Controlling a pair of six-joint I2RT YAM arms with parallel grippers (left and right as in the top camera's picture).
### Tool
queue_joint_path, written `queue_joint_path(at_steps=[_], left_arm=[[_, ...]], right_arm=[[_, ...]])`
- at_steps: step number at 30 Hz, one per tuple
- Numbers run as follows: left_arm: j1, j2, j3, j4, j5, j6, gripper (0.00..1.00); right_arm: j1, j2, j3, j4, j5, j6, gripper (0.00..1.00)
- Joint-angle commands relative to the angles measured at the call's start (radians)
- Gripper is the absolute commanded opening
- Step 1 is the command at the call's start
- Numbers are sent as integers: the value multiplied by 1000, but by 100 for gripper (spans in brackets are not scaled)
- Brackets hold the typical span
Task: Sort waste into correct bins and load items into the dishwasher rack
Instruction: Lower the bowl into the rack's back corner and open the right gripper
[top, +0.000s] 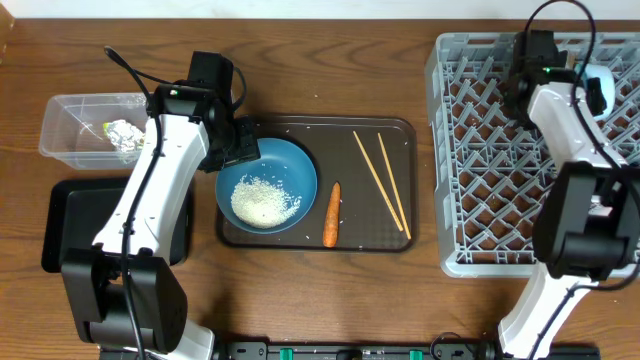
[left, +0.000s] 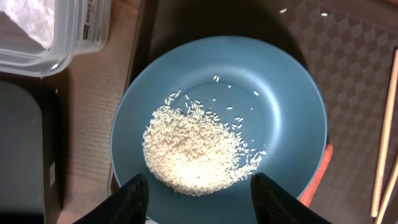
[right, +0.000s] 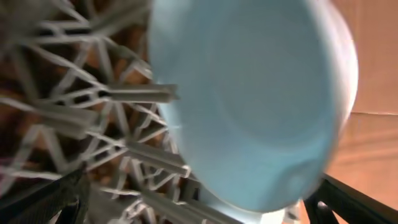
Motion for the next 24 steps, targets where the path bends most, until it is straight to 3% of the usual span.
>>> queue_joint_path(at_steps=[1, 7, 15, 18, 22, 24], left_arm=[[1, -22, 8, -10, -11, 3, 54], [1, -22, 8, -10, -11, 3, 54], [1, -22, 8, -11, -11, 3, 54], [1, -22, 8, -13, -11, 3, 54], [1, -22, 8, -26, -11, 3, 54], [1, -22, 8, -29, -11, 3, 54]], right_arm=[[22, -108, 10, 8, -294, 43, 99], [19, -262, 10, 10, -503, 43, 98], [17, -304, 9, -47, -554, 43, 96], [0, -296, 7, -75, -520, 61, 85], [-58, -294, 7, -97, -414, 238, 73], [-96, -294, 7, -93, -473, 256, 55]])
